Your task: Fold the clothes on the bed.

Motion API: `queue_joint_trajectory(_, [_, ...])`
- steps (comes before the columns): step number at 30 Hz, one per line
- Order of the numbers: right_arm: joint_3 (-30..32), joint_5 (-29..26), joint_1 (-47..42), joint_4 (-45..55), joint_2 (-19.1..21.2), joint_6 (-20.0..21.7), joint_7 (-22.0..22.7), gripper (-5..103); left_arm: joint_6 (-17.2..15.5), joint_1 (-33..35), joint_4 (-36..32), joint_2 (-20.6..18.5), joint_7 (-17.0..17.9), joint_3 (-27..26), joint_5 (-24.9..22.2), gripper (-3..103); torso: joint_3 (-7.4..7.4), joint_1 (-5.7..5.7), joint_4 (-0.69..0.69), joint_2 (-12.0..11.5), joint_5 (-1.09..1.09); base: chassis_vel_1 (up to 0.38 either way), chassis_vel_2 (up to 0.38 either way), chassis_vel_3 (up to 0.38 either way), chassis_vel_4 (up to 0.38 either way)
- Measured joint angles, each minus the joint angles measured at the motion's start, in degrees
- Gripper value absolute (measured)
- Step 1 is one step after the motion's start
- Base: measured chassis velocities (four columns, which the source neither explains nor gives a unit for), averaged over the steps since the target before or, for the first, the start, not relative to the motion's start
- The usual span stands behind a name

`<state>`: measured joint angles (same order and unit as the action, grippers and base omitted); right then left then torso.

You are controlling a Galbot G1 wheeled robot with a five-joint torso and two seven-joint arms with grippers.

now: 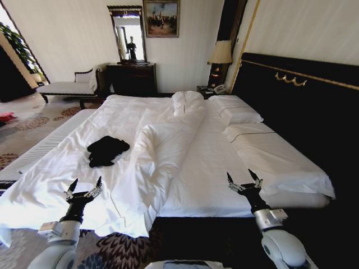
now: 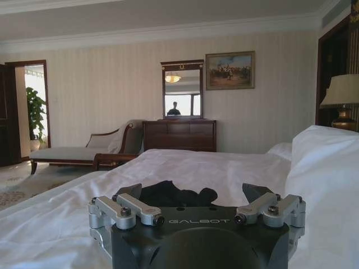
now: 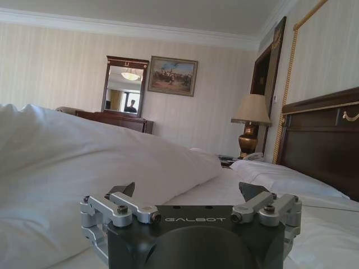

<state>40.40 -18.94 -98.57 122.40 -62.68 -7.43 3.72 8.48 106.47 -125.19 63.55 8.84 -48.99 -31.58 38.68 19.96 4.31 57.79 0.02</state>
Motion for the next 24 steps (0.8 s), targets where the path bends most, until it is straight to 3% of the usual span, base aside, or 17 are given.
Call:
queue_joint_trajectory(13, [-0.49,0.23,0.09,-0.95,0.10,-0.85,0.00,100,-0.15,-0.48,0.21,0.14,0.08,1.14,0.56,100,-0.01,-0.02,0.00,0.00,-0.03,0.256,0.307,-0.260,-0.301])
queue_joint_trajectory(18, [-0.57,-0.10,0.32,-1.07,0.37,-0.95,0.18,100,-0.15,-0.11,0.33,-0.03,0.14,0.94,0.53,100,-0.01,-0.02,-0.02,0.01,-0.08,0.103,0.280,-0.051,-0.264])
queue_joint_trajectory(24, [-1.05,0.20,0.29,-1.21,-0.34,-1.06,0.15,100,-0.08,0.09,0.35,0.26,0.07,1.13,0.85,100,-0.01,-0.02,0.00,0.01,0.02,-0.091,0.168,0.110,-0.181])
